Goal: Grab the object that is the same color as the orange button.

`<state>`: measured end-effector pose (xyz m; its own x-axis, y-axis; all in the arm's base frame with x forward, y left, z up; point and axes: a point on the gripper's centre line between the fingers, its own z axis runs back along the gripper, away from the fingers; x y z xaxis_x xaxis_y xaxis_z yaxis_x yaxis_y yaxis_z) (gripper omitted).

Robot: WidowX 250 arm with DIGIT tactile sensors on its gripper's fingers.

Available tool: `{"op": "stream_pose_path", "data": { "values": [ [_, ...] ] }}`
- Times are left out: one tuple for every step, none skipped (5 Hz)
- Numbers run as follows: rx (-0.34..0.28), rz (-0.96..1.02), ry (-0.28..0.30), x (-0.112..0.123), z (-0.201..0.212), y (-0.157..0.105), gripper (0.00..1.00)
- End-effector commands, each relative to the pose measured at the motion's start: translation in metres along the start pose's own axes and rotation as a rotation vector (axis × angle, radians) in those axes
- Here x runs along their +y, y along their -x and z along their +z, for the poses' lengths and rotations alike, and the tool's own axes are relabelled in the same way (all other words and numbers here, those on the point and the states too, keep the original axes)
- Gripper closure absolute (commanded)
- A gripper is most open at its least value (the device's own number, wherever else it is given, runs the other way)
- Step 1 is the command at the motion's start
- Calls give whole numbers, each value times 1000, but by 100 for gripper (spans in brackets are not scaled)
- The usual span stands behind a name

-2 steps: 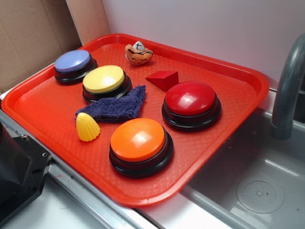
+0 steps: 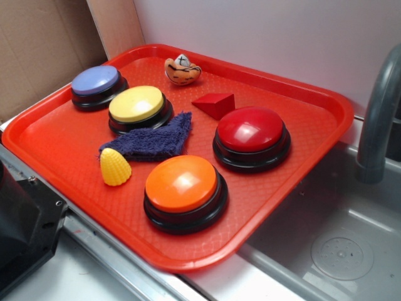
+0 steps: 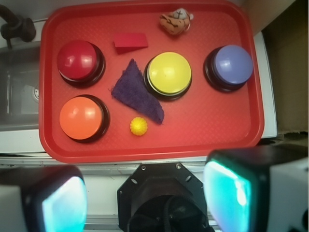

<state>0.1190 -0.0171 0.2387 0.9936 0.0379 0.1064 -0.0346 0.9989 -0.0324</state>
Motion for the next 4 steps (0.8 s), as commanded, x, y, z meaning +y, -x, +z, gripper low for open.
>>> {"op": "stream_pose_path", "data": {
  "values": [
    [-101,104,-48,38,-53,-68,0],
    [-148,165,-112,59,-83,-90,0],
    [-165,188,-90,83,-104,-81,0],
    [-179,201,-119,88,-130,-125,0]
  ]
}}
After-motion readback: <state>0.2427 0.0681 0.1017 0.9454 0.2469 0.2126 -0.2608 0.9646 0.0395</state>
